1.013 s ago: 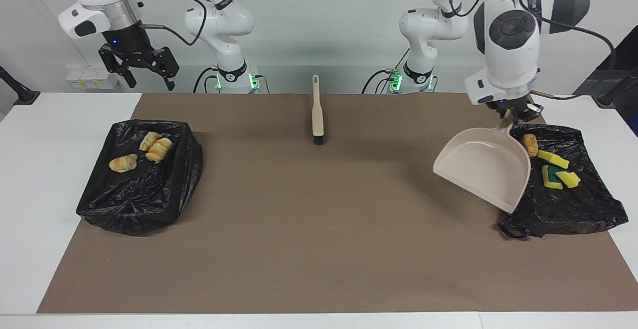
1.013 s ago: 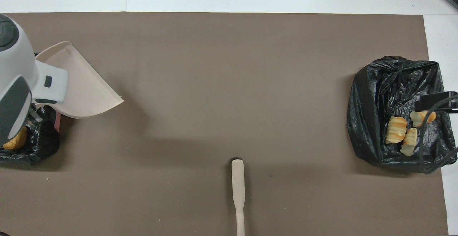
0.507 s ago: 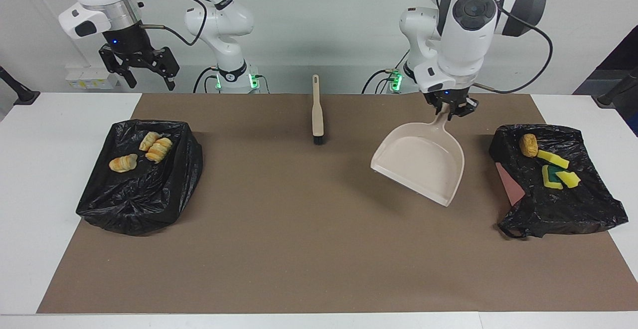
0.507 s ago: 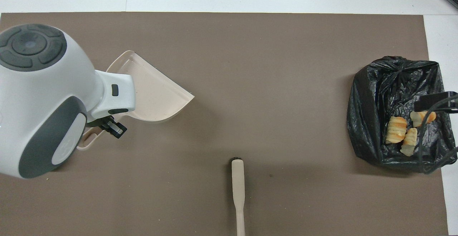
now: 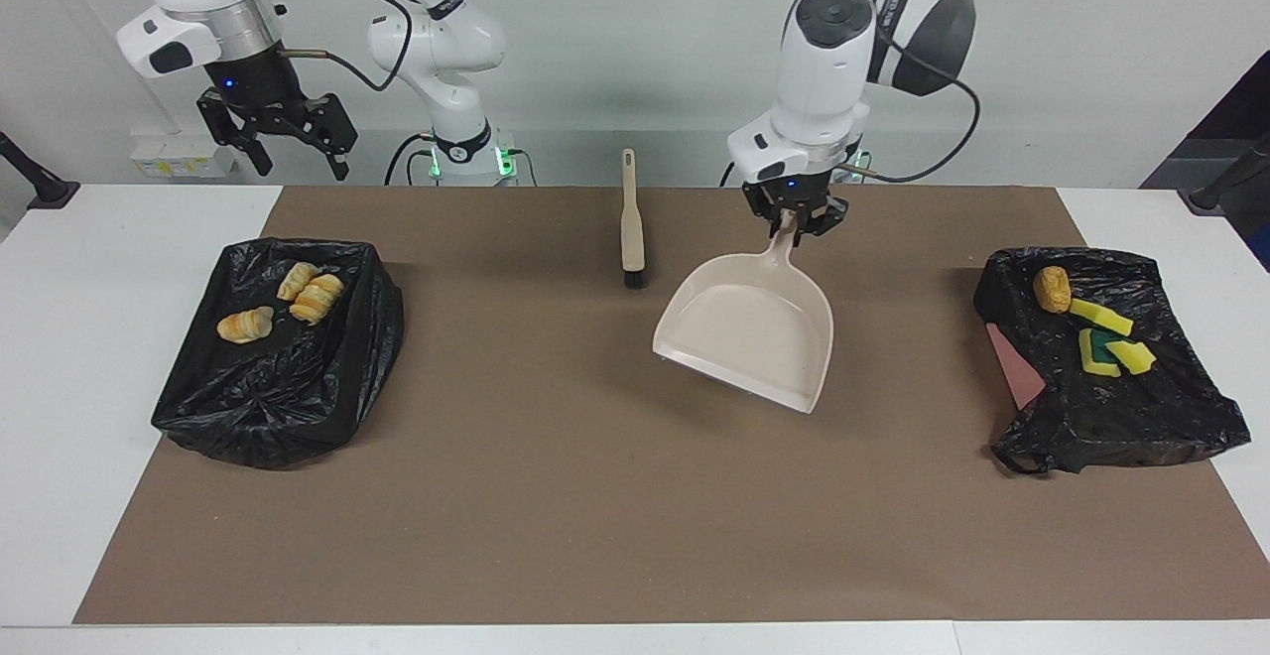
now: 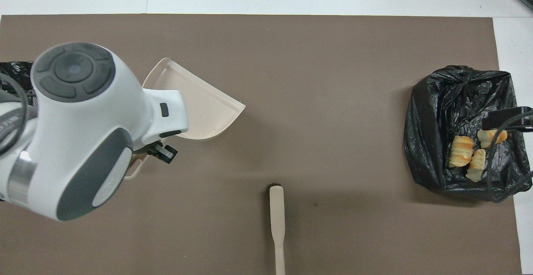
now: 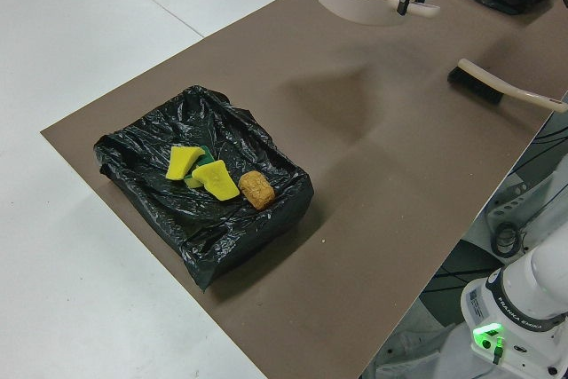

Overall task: Sweep and dump trash in bin
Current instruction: 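Bring the empty dustpan back to the table center with the left gripper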

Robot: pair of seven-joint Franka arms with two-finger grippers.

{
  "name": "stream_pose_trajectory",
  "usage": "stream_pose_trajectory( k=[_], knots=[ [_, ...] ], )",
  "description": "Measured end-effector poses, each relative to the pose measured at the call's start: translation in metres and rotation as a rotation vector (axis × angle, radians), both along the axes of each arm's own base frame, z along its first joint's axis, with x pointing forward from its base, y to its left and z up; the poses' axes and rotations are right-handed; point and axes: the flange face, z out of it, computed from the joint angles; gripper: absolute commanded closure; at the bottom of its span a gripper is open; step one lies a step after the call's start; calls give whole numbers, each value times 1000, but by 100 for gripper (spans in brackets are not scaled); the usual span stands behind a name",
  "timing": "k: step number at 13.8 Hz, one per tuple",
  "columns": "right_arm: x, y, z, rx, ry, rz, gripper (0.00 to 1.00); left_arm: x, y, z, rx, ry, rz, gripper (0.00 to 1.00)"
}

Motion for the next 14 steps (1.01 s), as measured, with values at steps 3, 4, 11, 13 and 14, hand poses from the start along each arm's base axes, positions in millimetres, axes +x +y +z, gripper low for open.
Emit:
stream_pose_trajectory(
  k=[3,4,11,13,14],
  knots=[
    [0,0,0,0,0,-1,0,12,-18,-22,-109,9,148,100],
    [0,0,0,0,0,-1,0,17,-27,-34,-125,-4,205,100],
    [0,-3,-3,0,5,-6,0,29,-91,-115,-192,-58,339,100],
    [0,-4,-3,0,6,-8,0,26,-107,-122,-220,-81,369,100],
    [0,-4,-3,0,7,-8,0,24,-113,-126,-224,-83,377,100]
  ],
)
